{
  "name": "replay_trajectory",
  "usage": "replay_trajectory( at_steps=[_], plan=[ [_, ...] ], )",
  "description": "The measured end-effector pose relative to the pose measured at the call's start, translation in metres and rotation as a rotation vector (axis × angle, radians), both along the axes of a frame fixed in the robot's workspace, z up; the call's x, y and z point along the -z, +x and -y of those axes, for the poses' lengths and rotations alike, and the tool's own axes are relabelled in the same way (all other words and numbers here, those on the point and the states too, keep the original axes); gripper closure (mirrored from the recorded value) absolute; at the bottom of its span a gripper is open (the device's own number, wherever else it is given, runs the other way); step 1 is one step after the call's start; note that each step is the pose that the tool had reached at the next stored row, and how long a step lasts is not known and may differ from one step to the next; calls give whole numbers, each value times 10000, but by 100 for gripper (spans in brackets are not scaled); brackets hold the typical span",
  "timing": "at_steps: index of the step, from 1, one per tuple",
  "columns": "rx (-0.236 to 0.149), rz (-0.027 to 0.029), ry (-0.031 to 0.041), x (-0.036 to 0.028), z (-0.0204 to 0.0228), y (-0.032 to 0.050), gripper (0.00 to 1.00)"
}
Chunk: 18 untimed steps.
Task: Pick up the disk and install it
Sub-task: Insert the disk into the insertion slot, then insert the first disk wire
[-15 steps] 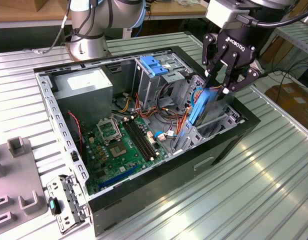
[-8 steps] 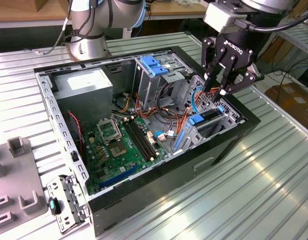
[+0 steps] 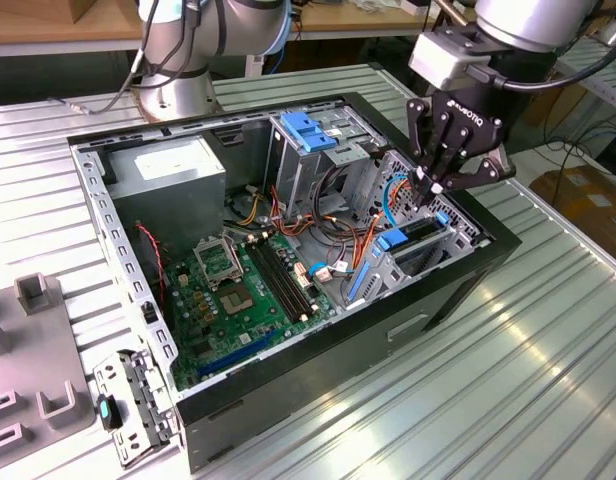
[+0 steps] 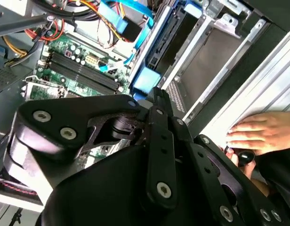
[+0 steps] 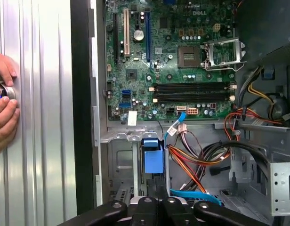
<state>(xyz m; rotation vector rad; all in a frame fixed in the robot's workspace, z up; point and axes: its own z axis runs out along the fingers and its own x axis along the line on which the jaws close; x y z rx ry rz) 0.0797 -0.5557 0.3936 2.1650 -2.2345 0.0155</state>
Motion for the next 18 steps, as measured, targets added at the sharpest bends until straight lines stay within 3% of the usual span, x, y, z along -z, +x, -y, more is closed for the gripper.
replay_trajectory(
  at_steps=[4, 14, 18],
  plan=[
    [-1, 0, -1, 109, 5, 159, 89],
    [-1, 0, -1, 131, 5, 163, 89],
    [-40, 0, -1, 131, 5, 204, 89]
  ],
)
